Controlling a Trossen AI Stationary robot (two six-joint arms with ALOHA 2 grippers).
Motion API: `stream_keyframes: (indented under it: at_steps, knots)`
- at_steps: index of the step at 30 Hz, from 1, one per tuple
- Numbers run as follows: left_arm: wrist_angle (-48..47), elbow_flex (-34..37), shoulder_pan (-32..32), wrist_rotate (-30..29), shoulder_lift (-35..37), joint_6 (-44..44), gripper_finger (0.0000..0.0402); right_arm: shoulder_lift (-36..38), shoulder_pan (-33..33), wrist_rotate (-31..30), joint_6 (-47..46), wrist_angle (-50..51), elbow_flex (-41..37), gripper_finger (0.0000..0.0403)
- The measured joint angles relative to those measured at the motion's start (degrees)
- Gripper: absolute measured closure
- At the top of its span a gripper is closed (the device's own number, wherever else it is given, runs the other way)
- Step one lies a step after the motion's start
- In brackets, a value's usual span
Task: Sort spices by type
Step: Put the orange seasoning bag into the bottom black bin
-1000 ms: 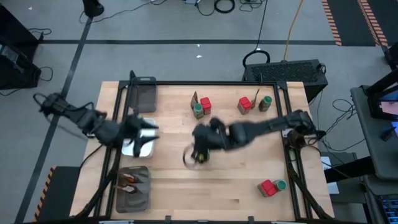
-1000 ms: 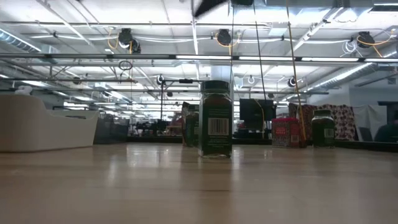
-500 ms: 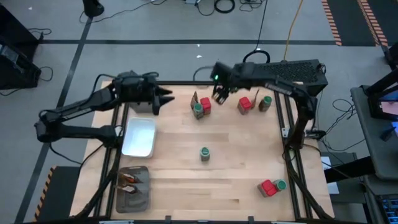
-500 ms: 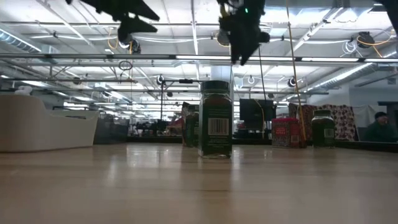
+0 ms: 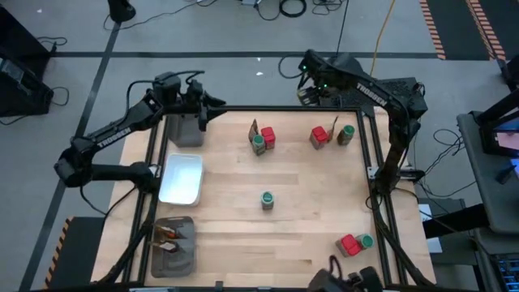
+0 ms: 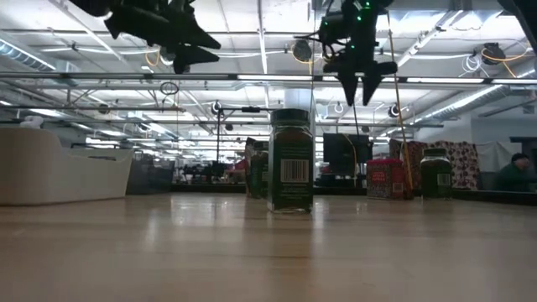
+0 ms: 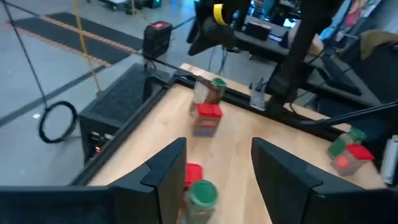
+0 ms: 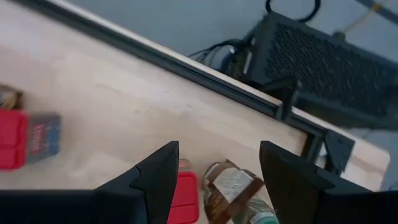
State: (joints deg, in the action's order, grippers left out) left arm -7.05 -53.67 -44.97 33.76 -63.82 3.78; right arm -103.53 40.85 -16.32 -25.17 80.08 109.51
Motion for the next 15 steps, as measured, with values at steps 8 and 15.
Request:
stream_keyframes:
  at_steps: [8, 15]
  knots:
    - [0.15, 0.0, -6.51, 4.97, -0.21, -0.17, 0.0217, -0.04, 5.83, -1.19, -5.57, 1.89, -0.02, 0.0195]
    - [0.15, 0.0, -7.19, 6.78, -0.2, 0.2, 0.0217, 3.7, 8.36, -1.64, -7.21, -2.21, -10.79, 0.0195]
